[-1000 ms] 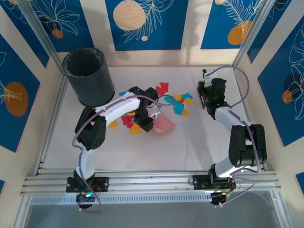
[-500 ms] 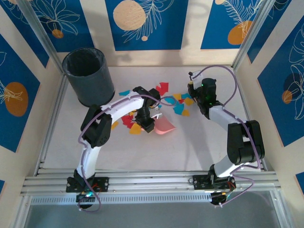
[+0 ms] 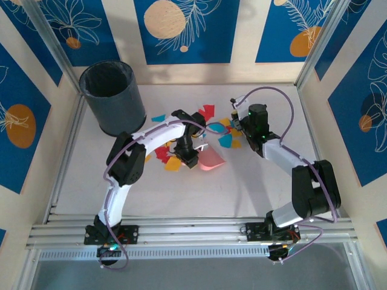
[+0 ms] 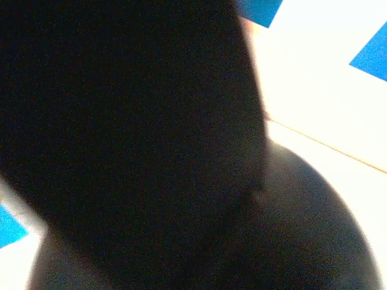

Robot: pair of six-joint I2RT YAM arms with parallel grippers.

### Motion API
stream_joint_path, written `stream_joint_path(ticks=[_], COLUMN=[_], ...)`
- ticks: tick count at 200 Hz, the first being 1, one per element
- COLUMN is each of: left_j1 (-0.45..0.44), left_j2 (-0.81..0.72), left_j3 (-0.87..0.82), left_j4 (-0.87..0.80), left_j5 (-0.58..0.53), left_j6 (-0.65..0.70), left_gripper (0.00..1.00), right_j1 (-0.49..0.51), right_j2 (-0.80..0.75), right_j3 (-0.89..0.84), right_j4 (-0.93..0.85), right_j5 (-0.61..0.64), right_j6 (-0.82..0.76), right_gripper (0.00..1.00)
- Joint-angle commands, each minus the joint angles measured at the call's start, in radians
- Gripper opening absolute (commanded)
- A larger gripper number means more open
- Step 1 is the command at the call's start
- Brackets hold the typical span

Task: Sweep away the paper scraps from the table

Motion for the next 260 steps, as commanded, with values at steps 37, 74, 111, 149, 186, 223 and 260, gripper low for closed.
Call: stream_joint_path(ticks=[37, 74, 111, 149, 186, 223, 260], left_j1=[-0.012, -0.013, -0.013, -0.012, -0.014, -0.014, -0.013], left_j2=[0.046, 0.057, 0.064, 0.065, 0.065, 0.062, 0.06], left_j3=[0.027, 0.039, 0.041, 0.044, 0.044, 0.045, 0.045], left_j4=[-0.007, -0.002, 0.006, 0.017, 0.01, 0.005, 0.003], left_j5=[0.042, 0.04, 0.045, 0.052, 0.058, 0.064, 0.063], left_j6=[-0.003, -0.016, -0.029, -0.04, -0.028, -0.018, -0.015], left_gripper=[0.0, 0.0, 0.0, 0.0, 0.0, 0.0, 0.0], right_j1=[0.061, 0.09, 0.12, 0.153, 0.162, 0.164, 0.169], right_j2=[-0.074, -0.107, -0.128, -0.149, -0.197, -0.227, -0.272], right_j3=[-0.039, -0.044, -0.05, -0.044, -0.055, -0.049, -0.046], right_j4=[-0.139, -0.188, -0.213, -0.267, -0.281, -0.294, -0.295], right_j5=[0.003, -0.015, -0.012, -0.02, -0.085, -0.155, -0.199], right_j6=[0.047, 0.075, 0.099, 0.11, 0.134, 0.14, 0.134], right_gripper=[0.0, 0.0, 0.0, 0.0, 0.0, 0.0, 0.0])
